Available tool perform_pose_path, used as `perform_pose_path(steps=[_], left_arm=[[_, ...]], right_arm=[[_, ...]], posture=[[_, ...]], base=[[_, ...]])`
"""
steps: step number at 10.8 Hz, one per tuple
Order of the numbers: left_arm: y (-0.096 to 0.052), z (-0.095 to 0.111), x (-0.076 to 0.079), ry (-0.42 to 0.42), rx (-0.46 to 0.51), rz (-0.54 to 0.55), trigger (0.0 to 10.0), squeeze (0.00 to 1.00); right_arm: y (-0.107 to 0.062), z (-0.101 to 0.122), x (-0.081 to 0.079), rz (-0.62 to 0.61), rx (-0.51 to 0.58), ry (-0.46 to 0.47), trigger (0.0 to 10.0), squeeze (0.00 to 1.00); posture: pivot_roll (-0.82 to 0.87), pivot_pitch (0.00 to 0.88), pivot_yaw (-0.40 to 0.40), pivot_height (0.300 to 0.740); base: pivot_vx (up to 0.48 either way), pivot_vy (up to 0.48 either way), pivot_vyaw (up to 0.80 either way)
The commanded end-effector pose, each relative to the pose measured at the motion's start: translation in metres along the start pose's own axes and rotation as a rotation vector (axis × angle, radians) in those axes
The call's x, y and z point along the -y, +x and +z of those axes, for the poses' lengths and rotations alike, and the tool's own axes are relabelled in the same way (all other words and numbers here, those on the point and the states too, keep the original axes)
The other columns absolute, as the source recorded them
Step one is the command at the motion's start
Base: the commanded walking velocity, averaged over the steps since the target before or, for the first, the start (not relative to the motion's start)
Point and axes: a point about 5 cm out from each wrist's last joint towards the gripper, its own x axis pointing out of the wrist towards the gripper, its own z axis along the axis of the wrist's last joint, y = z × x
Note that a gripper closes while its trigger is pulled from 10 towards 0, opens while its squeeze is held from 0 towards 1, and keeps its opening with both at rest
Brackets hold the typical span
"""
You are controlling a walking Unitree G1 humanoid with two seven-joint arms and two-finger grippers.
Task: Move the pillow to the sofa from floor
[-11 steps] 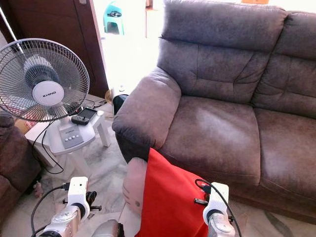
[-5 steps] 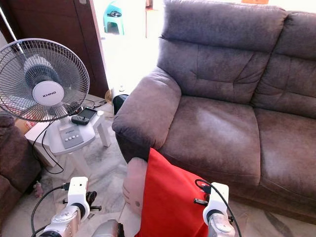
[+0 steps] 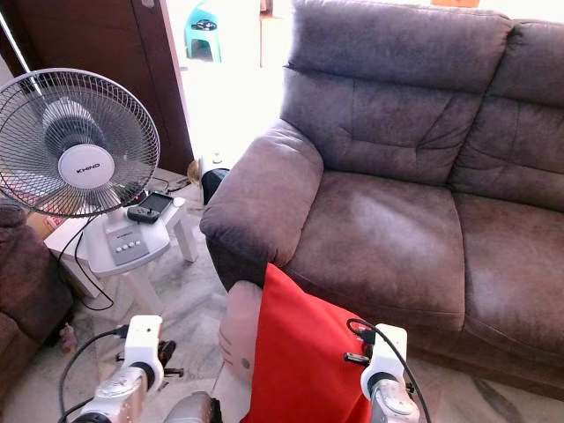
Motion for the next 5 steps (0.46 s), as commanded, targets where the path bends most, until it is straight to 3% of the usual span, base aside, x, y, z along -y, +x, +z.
perform_pose_path(steps=[1,5], left_arm=[[0.0011,0.0034,0.0006,0.016,0.009,0.001,10.0,0.0],[0.0025,0.0115,-0.0048,0.006,0.038,0.03,10.0,0.0]], right_arm=[[0.0011,0.0039,-0.004,0.019,0.02,-0.003,10.0,0.0],[0.0023,0.008,-0.0069,0.036,0.036,0.003,10.0,0.0]], posture=[[0.07,0.0,-0.042,0.693],[0.08,0.01,-0.047,0.693]], base=[[0.0,0.0,0.0],[0.0,0.0,0.0]])
